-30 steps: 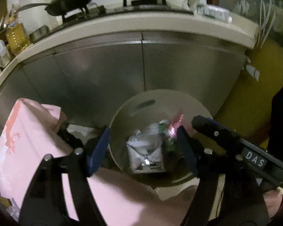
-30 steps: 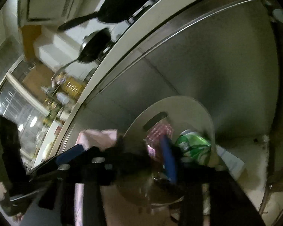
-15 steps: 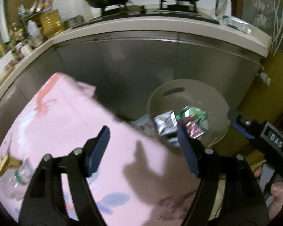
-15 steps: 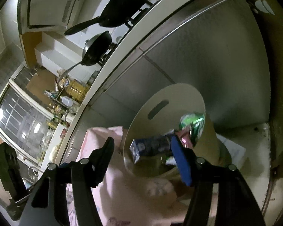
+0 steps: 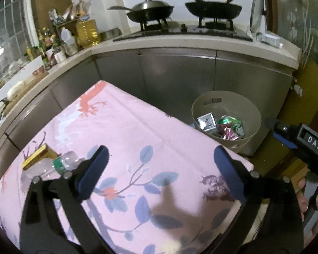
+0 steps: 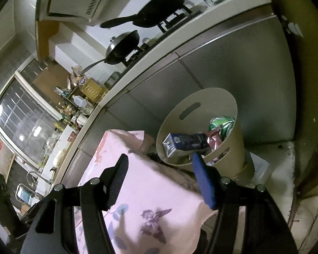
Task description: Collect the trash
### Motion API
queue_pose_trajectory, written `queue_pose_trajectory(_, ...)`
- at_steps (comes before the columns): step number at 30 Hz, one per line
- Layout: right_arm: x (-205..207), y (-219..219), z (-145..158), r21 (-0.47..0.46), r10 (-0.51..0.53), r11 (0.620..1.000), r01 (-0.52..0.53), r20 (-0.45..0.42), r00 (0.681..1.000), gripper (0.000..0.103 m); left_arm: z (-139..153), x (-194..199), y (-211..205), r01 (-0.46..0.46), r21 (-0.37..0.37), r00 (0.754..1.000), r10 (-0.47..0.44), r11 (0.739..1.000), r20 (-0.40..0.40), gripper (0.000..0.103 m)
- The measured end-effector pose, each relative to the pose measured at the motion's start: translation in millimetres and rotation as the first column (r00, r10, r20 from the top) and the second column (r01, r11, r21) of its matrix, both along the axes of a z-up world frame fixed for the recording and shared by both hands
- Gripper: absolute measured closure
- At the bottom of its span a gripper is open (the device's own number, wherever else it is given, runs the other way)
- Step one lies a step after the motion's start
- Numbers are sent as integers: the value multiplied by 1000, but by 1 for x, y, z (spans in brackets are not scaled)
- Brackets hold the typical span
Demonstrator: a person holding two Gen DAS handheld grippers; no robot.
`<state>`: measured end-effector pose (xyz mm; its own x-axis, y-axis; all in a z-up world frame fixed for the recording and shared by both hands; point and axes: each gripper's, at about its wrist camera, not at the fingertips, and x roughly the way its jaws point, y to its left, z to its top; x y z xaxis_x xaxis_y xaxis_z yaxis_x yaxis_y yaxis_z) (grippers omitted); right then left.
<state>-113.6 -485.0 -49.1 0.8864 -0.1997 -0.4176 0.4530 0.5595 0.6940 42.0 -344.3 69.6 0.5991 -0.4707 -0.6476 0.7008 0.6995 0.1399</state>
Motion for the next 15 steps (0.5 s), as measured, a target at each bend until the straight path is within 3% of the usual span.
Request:
queue_pose_trajectory(7,-13,23,18,-48,0,999,-1,-6,1000,43,10,-25,20,-18,-1,998,18,1000,61,6)
queue_pose_trajectory(15,-30,40,30,-76,-10,997,10,4,1000,43,18,-47,32,-27,6,997,27,1000,77,6)
